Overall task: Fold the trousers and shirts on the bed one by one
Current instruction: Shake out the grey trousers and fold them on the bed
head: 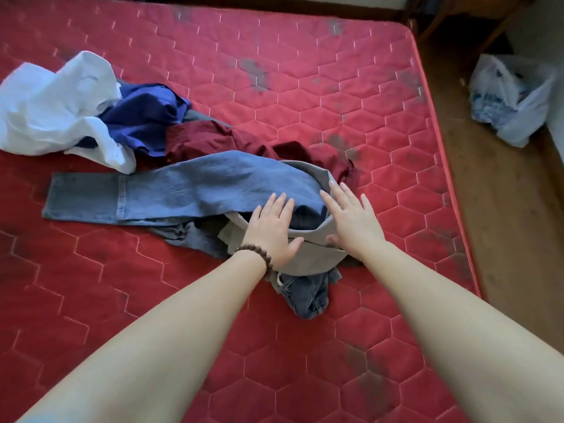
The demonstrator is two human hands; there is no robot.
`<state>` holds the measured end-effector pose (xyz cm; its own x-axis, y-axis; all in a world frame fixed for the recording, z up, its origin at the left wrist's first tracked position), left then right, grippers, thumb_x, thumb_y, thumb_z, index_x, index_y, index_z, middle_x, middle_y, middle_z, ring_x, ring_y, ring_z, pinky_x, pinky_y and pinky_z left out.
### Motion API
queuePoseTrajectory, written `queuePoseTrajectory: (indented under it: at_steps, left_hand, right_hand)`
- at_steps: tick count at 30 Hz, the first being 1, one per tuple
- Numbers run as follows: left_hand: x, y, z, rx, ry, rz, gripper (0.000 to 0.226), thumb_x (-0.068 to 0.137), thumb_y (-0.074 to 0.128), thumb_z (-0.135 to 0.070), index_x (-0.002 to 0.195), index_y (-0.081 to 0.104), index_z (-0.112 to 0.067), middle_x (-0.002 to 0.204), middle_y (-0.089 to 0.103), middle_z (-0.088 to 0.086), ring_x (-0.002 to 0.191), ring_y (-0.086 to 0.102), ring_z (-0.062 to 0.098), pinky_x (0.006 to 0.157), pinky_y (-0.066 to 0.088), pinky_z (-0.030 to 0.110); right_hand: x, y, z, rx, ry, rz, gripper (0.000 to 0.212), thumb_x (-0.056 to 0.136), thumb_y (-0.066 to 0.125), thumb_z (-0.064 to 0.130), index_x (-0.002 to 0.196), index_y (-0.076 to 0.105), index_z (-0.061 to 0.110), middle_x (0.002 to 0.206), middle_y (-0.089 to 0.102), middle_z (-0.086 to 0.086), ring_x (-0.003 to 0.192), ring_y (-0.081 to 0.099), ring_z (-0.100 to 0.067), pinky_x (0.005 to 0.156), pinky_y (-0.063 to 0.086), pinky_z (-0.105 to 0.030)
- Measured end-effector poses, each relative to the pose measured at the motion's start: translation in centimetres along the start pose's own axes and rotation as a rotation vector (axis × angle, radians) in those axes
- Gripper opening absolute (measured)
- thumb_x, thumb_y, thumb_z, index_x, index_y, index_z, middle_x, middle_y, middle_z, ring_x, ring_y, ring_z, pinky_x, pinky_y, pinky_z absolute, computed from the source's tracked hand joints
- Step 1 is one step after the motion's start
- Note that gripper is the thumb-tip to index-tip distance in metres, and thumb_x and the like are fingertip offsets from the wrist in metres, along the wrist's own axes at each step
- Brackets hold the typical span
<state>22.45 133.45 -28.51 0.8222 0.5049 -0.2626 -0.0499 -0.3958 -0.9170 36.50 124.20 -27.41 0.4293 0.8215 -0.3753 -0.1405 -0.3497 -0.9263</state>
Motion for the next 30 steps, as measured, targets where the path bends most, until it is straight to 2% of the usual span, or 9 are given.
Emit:
queuePoseTrajectory:
  at_steps: [3, 7, 10, 12, 14, 18, 22, 27, 30]
  left_hand:
    - [1.8, 3.3, -0.9, -0.04, 0.113, 0.04, 0.078, 0.091, 0.05, -0.05, 0.152, 0.013, -0.018, 0.161, 0.009, -0.001, 0.148, -0.001, 0.016, 0.12, 0.006, 0.038]
    - [1.6, 6.0, -1.4, -0.019, 0.177, -0.005, 0.056, 0.091, 0.053, -0.043, 0.139, 0.041, -0.018, 0.139, 0.043, 0.002, 0.134, 0.032, 0.022, 0.112, 0.021, 0.034]
    - [1.0, 6.1, -1.6, -0.025, 0.156, -0.036, 0.03, 0.093, 0.049, -0.037, 0.115, 0.052, -0.017, 0.11, 0.054, 0.002, 0.106, 0.049, 0.022, 0.096, 0.029, 0.031]
    - [0.5, 5.1, -1.8, -0.048, 0.148, -0.043, 0.018, 0.097, 0.044, -0.03, 0.101, 0.054, -0.015, 0.1, 0.055, 0.004, 0.097, 0.052, 0.024, 0.085, 0.03, 0.031]
    - [-0.5, 3.2, -1.7, -0.079, 0.147, -0.062, 0.016, 0.098, 0.041, -0.024, 0.094, 0.053, -0.014, 0.095, 0.057, 0.006, 0.092, 0.054, 0.028, 0.076, 0.028, 0.032]
    - [-3.2, -3.7, -1.5, -0.143, 0.108, -0.166, 0.023, 0.101, 0.035, -0.03, 0.09, 0.046, -0.013, 0.087, 0.061, 0.009, 0.081, 0.057, 0.033, 0.066, 0.035, 0.039]
    - [-6.4, -13.6, -2.6, -0.122, 0.11, -0.287, 0.027, 0.101, 0.036, -0.033, 0.097, 0.05, -0.01, 0.087, 0.064, 0.011, 0.079, 0.06, 0.035, 0.064, 0.04, 0.04]
    - [-10.1, -27.8, -4.5, 0.006, 0.186, -0.479, 0.022, 0.101, 0.04, -0.027, 0.096, 0.053, -0.009, 0.084, 0.066, 0.012, 0.076, 0.062, 0.036, 0.059, 0.034, 0.035]
    - [-12.6, -35.4, -5.7, 0.036, 0.239, -0.635, 0.026, 0.1, 0.041, -0.029, 0.094, 0.054, -0.008, 0.083, 0.066, 0.013, 0.074, 0.061, 0.036, 0.059, 0.03, 0.033]
  right_hand:
    - [3.0, 2.6, -0.3, -0.135, -0.053, 0.038, 0.082, 0.092, 0.056, 0.031, 0.153, 0.002, 0.023, 0.16, -0.015, 0.004, 0.147, -0.014, -0.014, 0.118, 0.004, -0.048]
    - [3.9, 5.2, -1.3, -0.163, -0.063, 0.029, 0.033, 0.098, 0.041, 0.019, 0.128, 0.053, 0.017, 0.149, 0.036, -0.001, 0.148, 0.002, -0.015, 0.118, 0.005, -0.045]
    - [2.5, 5.1, -1.4, -0.134, -0.165, -0.078, 0.025, 0.095, 0.042, 0.012, 0.106, 0.065, 0.012, 0.118, 0.058, -0.008, 0.14, 0.03, -0.02, 0.114, 0.013, -0.036]
    - [0.8, 3.3, -0.7, -0.081, -0.302, -0.242, 0.01, 0.082, 0.058, 0.002, 0.081, 0.067, 0.005, 0.088, 0.063, -0.014, 0.114, 0.057, -0.031, 0.104, 0.036, -0.04]
    - [-1.1, 0.6, 0.1, -0.004, -0.389, -0.363, 0.013, 0.064, 0.068, -0.007, 0.063, 0.06, 0.004, 0.065, 0.057, -0.013, 0.079, 0.064, -0.032, 0.077, 0.054, -0.038]
    - [-4.2, -6.0, 1.4, 0.025, -0.402, -0.39, 0.023, 0.057, 0.072, -0.011, 0.067, 0.059, 0.005, 0.062, 0.056, -0.01, 0.064, 0.06, -0.029, 0.052, 0.049, -0.032]
    - [-7.3, -14.7, 2.3, 0.08, -0.349, -0.438, 0.003, 0.079, 0.057, -0.002, 0.078, 0.06, 0.0, 0.075, 0.062, -0.017, 0.075, 0.059, -0.034, 0.061, 0.046, -0.041]
    - [-11.5, -27.1, 3.2, 0.032, -0.3, -0.54, 0.012, 0.097, 0.043, 0.013, 0.091, 0.053, 0.012, 0.088, 0.065, -0.004, 0.088, 0.058, -0.027, 0.085, 0.033, -0.035]
    - [-14.3, -34.5, 3.8, 0.082, -0.273, -0.672, 0.016, 0.099, 0.044, 0.016, 0.089, 0.055, 0.009, 0.084, 0.066, -0.008, 0.078, 0.06, -0.031, 0.076, 0.041, -0.038]
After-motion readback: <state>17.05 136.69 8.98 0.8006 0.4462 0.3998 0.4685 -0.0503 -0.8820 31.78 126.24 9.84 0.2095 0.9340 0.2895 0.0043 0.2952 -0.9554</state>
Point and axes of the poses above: each hand's wrist, its own x-axis towards the middle knuckle, its own y-axis out of the palm, z = x × y, the point moved 5 cm from there along x, towards the middle knuckle
